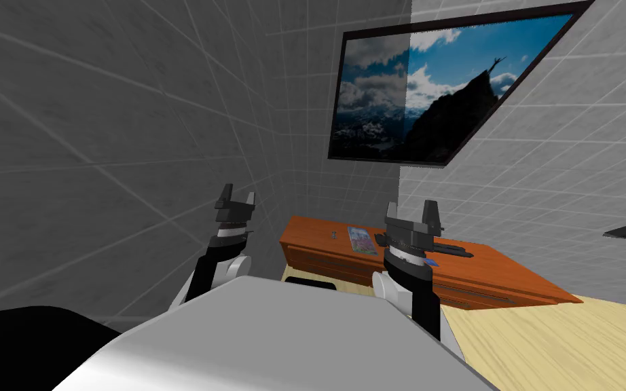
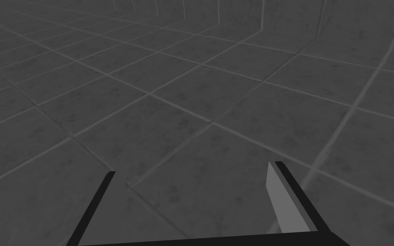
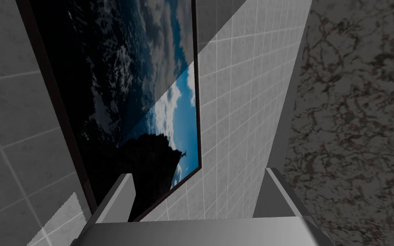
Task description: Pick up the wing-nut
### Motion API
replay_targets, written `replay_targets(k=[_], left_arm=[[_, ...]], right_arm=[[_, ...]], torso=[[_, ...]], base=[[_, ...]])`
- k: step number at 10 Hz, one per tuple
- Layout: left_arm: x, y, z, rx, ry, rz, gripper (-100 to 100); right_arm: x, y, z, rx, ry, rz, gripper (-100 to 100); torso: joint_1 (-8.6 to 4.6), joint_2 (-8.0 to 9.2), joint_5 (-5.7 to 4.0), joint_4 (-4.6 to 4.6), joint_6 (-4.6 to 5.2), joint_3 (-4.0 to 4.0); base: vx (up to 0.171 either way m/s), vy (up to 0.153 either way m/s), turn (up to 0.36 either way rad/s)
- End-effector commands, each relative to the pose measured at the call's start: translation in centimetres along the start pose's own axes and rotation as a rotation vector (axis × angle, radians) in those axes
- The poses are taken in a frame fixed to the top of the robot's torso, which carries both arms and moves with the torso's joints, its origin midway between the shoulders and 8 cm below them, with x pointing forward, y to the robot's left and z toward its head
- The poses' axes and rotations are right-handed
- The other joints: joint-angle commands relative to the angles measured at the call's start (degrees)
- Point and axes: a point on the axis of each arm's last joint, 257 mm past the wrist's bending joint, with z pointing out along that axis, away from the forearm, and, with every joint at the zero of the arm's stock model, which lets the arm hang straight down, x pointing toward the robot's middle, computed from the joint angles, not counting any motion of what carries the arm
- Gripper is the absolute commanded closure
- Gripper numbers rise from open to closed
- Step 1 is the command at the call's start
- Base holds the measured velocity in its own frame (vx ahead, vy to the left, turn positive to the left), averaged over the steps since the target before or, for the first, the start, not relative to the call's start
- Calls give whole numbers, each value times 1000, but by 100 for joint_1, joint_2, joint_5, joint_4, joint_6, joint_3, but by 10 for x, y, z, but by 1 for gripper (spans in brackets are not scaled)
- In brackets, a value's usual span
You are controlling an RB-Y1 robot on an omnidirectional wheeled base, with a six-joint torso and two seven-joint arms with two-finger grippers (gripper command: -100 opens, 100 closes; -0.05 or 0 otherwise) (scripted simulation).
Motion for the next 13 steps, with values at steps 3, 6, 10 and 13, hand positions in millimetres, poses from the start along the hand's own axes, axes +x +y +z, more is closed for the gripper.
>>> replay_targets(k=[3,6,10,13], left_arm=[[0,0,0,0,0,0,0],[0,0,0,0,0,0,0],[0,0,0,0,0,0,0],[0,0,0,0,0,0,0]], right_arm=[[-21,-12,-5,23,-24,-6,-100],[-35,-17,-8,33,-48,1,-100],[-67,-29,-14,57,-104,-2,-100],[-88,-35,-18,69,-142,-2,-100]], torso=[[-4,3,-1,0,-2,1],[-6,4,-1,1,-2,2],[-9,4,-2,1,-2,2],[-10,3,-2,1,2,2]], base=[[-9,-7,167],[-9,-12,117],[-12,-15,162],[-10,-15,120]])
